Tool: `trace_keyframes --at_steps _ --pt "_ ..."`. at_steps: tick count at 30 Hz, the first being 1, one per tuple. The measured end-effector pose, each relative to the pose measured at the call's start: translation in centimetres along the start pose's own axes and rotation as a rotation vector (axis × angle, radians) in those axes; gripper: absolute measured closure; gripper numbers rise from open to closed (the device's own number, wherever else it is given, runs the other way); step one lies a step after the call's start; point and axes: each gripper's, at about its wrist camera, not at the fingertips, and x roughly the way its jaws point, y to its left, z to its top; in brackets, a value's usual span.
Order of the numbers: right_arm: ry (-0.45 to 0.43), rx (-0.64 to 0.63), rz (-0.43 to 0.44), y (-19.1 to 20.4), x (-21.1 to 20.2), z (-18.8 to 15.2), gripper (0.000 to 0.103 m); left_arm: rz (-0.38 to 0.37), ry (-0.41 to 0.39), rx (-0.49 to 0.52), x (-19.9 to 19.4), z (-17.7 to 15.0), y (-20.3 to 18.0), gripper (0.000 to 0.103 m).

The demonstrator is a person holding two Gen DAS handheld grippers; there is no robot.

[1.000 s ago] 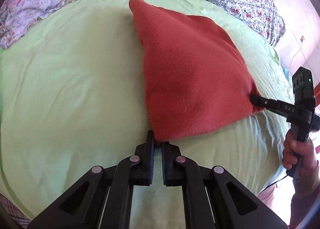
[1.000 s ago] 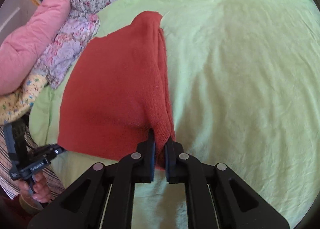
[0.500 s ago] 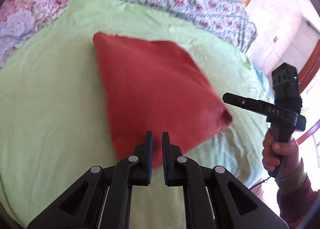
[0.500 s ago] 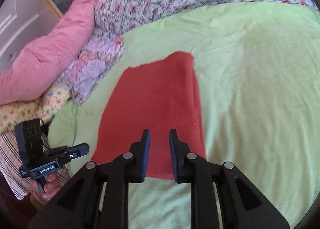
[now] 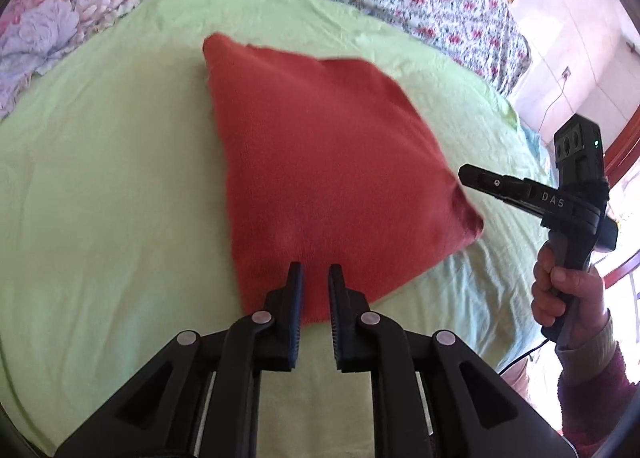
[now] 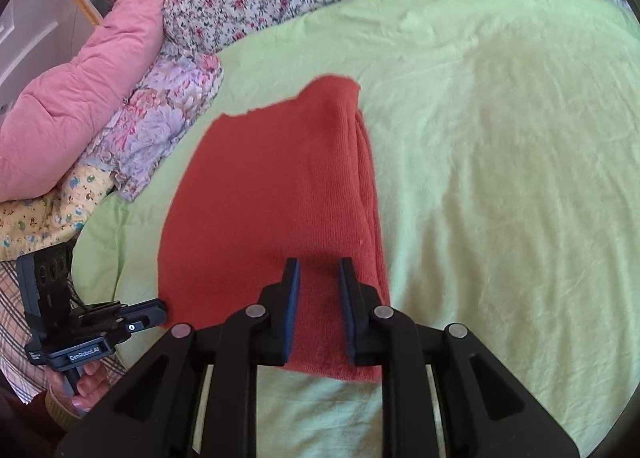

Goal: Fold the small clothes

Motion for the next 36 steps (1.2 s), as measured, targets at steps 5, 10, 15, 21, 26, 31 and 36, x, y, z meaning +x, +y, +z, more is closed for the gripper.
trace_keyframes --at_steps 5,10,15,21,26,31,36 --pt "-0.048 -0.008 0.008 0.5 0.0 2.8 0.064 0.006 -0.052 -0.026 -0.4 3.4 0.9 0.082" --pt "-0.052 -0.006 0.038 0.4 2.1 6.1 0.064 0.013 -0.075 -0.053 1.1 6.6 1.7 0.081" --pt "-0.047 0.006 -0.022 0.0 4.4 9.1 0.063 0.093 -0.076 -0.081 3.7 10.5 3.7 0.073" --pt "-0.011 0.030 -0.024 -1.5 6.9 11.7 0.054 0.114 -0.032 -0.180 7.1 14.3 7.5 0.041" --pt "0.034 0.037 0.020 -2.4 9.6 12.5 0.081 0.035 -0.006 -0.215 10.3 17.0 9.5 0.087" --pt "-0.018 -0.013 0.002 -1.5 9.2 13.3 0.093 0.143 -0.050 -0.173 11.2 18.7 8.9 0.093" --pt "0.039 -0.032 -0.057 -2.4 12.0 13.0 0.093 0.277 -0.053 -0.105 13.1 18.3 8.4 0.093"
